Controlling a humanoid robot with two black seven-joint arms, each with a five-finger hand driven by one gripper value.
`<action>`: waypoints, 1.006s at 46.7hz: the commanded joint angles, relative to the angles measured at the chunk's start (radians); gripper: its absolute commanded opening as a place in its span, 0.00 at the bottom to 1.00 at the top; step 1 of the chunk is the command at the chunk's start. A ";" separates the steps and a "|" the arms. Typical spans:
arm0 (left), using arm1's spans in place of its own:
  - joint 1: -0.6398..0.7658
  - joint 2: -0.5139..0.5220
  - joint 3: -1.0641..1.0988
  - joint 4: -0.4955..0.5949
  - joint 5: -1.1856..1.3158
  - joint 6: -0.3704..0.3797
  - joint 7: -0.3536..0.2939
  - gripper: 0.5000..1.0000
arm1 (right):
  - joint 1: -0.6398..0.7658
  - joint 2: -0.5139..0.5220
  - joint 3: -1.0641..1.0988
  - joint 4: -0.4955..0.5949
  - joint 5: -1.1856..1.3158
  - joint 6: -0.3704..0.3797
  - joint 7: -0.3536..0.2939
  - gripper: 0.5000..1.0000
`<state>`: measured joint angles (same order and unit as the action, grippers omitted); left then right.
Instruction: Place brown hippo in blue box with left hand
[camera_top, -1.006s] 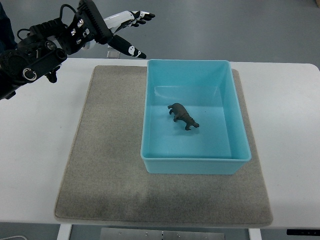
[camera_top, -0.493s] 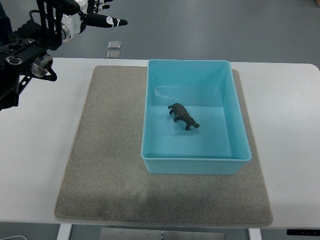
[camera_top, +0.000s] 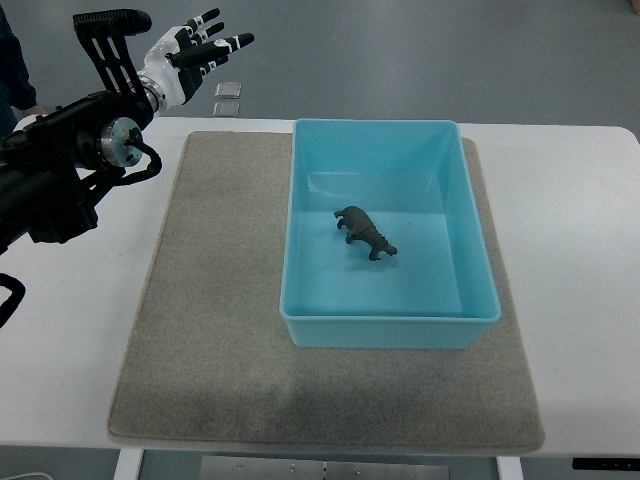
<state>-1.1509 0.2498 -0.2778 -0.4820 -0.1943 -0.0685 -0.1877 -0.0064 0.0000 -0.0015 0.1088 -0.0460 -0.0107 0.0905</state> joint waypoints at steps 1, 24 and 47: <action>0.010 -0.018 -0.011 0.043 -0.106 -0.069 -0.012 0.99 | 0.000 0.000 0.000 0.000 0.000 0.000 0.000 0.87; 0.028 -0.035 -0.014 0.112 -0.364 -0.267 -0.101 0.99 | 0.000 0.000 0.000 0.000 0.000 0.000 0.000 0.87; 0.010 -0.034 -0.024 0.114 -0.361 -0.266 -0.101 0.99 | 0.000 0.000 0.000 -0.001 0.000 0.000 0.000 0.87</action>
<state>-1.1398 0.2146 -0.3023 -0.3682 -0.5568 -0.3346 -0.2884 -0.0062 0.0000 -0.0015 0.1086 -0.0460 -0.0107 0.0905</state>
